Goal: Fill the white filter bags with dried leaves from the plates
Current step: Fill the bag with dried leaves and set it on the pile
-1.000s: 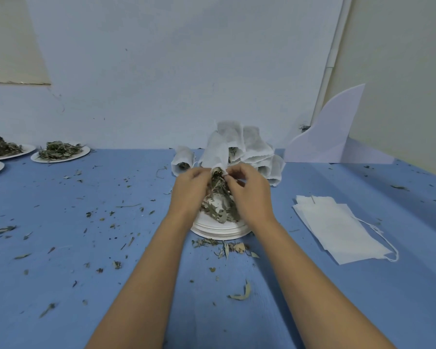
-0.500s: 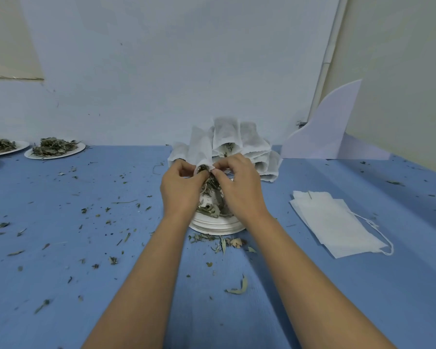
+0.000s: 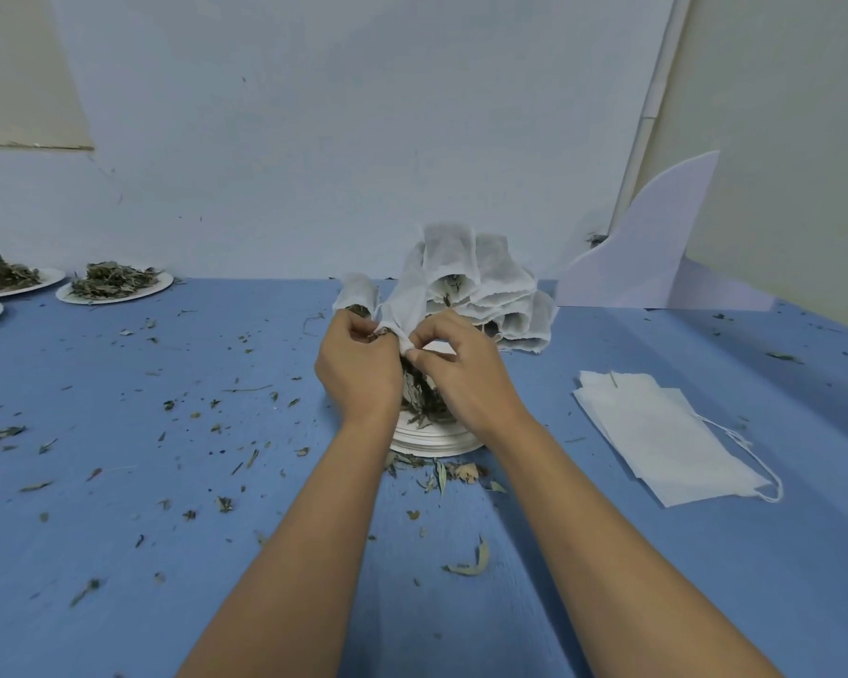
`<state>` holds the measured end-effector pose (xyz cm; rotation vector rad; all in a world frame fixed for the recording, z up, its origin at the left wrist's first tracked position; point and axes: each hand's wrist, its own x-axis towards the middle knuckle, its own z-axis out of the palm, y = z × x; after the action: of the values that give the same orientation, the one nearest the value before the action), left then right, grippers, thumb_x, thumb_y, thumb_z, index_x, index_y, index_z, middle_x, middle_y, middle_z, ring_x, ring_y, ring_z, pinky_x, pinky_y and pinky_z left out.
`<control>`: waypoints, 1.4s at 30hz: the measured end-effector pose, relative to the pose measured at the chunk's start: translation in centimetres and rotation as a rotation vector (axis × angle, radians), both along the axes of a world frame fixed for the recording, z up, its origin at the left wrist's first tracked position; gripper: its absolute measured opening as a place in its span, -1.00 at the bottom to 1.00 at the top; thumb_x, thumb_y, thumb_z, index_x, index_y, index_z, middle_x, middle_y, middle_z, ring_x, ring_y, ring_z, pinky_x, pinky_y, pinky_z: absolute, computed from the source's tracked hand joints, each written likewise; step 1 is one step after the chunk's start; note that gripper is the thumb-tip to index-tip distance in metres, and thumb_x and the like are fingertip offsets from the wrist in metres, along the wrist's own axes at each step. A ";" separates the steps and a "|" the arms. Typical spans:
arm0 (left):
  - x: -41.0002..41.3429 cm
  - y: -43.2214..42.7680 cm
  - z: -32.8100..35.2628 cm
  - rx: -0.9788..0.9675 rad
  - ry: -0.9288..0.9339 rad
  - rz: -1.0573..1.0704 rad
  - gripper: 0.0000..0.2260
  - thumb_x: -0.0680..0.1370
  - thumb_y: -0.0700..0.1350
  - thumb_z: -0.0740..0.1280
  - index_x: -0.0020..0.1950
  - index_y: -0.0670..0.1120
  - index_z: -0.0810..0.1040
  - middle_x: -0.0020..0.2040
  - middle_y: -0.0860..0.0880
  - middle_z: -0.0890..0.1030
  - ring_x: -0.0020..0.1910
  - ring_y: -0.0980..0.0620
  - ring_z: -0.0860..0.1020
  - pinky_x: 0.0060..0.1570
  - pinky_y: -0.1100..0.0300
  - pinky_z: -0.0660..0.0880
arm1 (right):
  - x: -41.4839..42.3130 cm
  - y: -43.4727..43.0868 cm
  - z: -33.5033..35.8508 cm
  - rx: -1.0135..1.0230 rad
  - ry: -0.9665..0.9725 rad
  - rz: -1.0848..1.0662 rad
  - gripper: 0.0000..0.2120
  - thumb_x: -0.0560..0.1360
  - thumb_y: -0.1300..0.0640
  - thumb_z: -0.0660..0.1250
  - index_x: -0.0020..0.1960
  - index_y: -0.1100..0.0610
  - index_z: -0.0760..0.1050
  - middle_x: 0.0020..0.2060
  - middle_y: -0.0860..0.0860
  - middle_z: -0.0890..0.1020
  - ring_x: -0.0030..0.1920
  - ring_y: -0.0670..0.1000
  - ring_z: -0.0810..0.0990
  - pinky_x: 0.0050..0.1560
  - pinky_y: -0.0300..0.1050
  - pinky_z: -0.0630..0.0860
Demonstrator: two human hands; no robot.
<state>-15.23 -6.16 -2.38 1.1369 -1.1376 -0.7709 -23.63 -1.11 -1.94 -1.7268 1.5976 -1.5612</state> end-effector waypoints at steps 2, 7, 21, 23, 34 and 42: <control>0.2 -0.4 -0.1 0.017 -0.007 -0.025 -0.74 0.44 -0.28 0.36 -0.33 -0.01 0.37 -0.40 0.07 0.44 -0.43 0.17 0.38 -0.47 0.45 0.31 | 0.2 -0.2 -0.2 -0.005 0.015 -0.041 -0.92 0.48 0.26 0.36 -0.17 0.15 0.53 -0.15 -0.03 0.53 -0.16 -0.30 0.45 -0.12 -0.50 0.32; 0.5 -0.5 -0.1 0.026 -0.071 -0.372 -0.91 0.48 -0.16 0.38 -0.04 -0.01 0.60 -0.09 0.03 0.63 -0.07 0.08 0.59 -0.05 0.24 0.53 | -1.0 -1.2 -0.5 0.021 -0.189 -0.255 -0.97 0.50 0.18 0.37 -0.10 0.08 0.56 -0.06 0.01 0.61 -0.06 -0.10 0.57 0.05 -0.25 0.50; 0.5 -0.3 -0.6 -0.311 -0.539 -0.484 -0.50 0.37 -0.19 0.53 0.29 -0.09 0.53 0.16 -0.02 0.57 -0.04 0.11 0.55 0.08 0.28 0.48 | -1.9 -1.6 0.1 0.154 -0.546 -0.356 -0.89 0.46 0.22 0.37 -0.23 0.07 0.56 -0.12 0.07 0.66 0.01 0.10 0.63 0.09 0.14 0.57; 0.4 -0.4 -0.7 -0.336 -0.584 -0.454 -0.50 0.37 -0.16 0.53 0.29 -0.10 0.53 0.15 -0.02 0.57 -0.03 0.11 0.53 0.04 0.36 0.42 | -1.9 -1.6 0.3 0.149 -0.546 -0.346 -0.89 0.47 0.22 0.36 -0.23 0.09 0.54 -0.13 0.10 0.66 -0.03 0.11 0.64 0.05 0.13 0.59; 1.1 -0.3 0.0 -0.165 -0.325 -0.386 -0.79 0.31 -0.04 0.57 -0.18 0.03 0.57 -0.28 0.15 0.56 -0.34 0.29 0.50 -0.36 0.52 0.37 | -2.8 -0.2 1.4 0.109 -0.464 -0.082 -0.86 0.52 0.32 0.31 -0.17 0.15 0.53 -0.26 0.08 0.59 -0.24 -0.02 0.59 -0.25 -0.26 0.57; 1.1 -0.5 0.2 -0.108 -0.216 -0.211 -0.78 0.38 -0.17 0.49 -0.32 -0.05 0.45 -0.40 0.07 0.47 -0.41 0.15 0.39 -0.42 0.41 0.32 | -1.3 -0.4 0.3 -0.053 0.208 -0.170 -0.95 0.53 0.22 0.30 -0.06 0.09 0.49 -0.15 -0.03 0.57 -0.08 -0.05 0.51 -0.05 -0.18 0.44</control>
<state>-14.16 -6.67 -2.15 1.0376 -1.4807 -0.7502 -24.98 -1.52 -1.62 -1.8781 1.8632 -1.5548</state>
